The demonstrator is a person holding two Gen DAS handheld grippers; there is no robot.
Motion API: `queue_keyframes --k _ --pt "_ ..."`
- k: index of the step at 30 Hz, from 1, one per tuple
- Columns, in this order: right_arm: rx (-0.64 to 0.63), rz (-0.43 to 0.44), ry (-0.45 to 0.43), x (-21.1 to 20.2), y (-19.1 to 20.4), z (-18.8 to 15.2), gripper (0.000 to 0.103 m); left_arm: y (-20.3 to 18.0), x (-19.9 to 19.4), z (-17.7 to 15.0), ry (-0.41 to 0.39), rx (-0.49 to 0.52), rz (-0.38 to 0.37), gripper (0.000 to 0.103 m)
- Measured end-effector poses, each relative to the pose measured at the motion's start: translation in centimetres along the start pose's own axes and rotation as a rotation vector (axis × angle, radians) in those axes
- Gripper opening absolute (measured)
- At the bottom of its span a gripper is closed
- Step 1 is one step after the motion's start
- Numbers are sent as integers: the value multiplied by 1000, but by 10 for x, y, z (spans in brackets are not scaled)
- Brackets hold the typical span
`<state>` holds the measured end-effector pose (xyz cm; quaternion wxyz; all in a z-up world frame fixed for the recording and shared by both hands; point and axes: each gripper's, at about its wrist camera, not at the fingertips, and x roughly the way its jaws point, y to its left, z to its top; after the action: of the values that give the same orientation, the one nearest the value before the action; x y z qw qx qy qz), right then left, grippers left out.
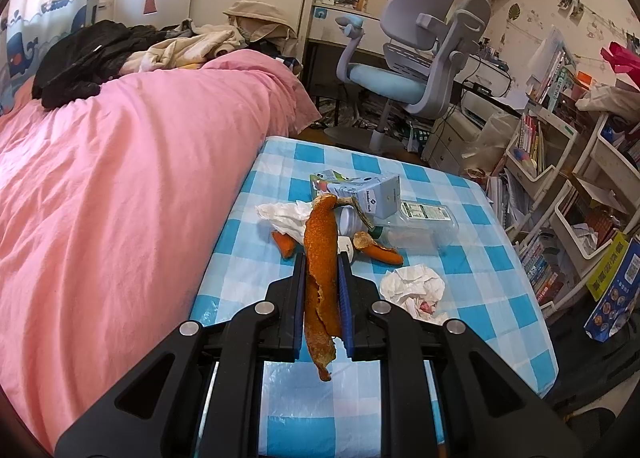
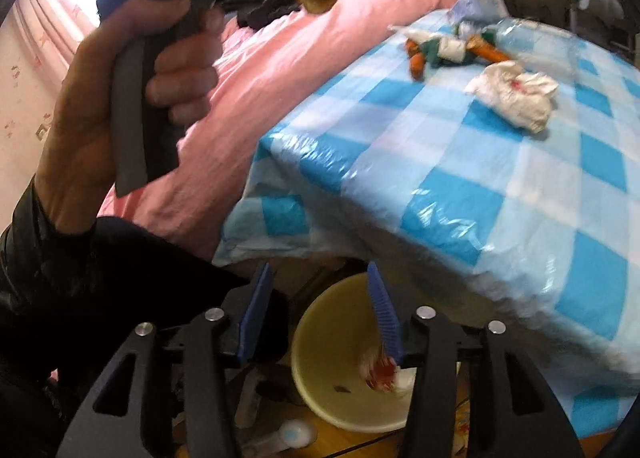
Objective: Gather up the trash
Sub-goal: 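Lower the orange peel into the yellow bin and open the left gripper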
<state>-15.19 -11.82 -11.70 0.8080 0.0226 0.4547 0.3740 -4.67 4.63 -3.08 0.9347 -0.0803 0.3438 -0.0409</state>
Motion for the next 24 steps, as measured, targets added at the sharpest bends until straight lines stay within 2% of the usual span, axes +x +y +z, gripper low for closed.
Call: queue_keyframes --k 7,11,13,18,24 --pt "-38 -177 -69 -7 -7 10 65 -2 -2 -6 4 13 2 14" --pt "-21 -259 -129 -18 -17 13 72 -7 -7 -24 30 44 2 14" --pt "10 -280 -158 -25 -25 14 72 -13 -11 -36 52 69 -4 14" --pt "51 -336 -210 -39 -35 14 77 -35 -23 -84 136 123 -41 14" --pt "18 -418 -205 -43 -36 13 79 -57 -27 -164 324 158 -53 14"
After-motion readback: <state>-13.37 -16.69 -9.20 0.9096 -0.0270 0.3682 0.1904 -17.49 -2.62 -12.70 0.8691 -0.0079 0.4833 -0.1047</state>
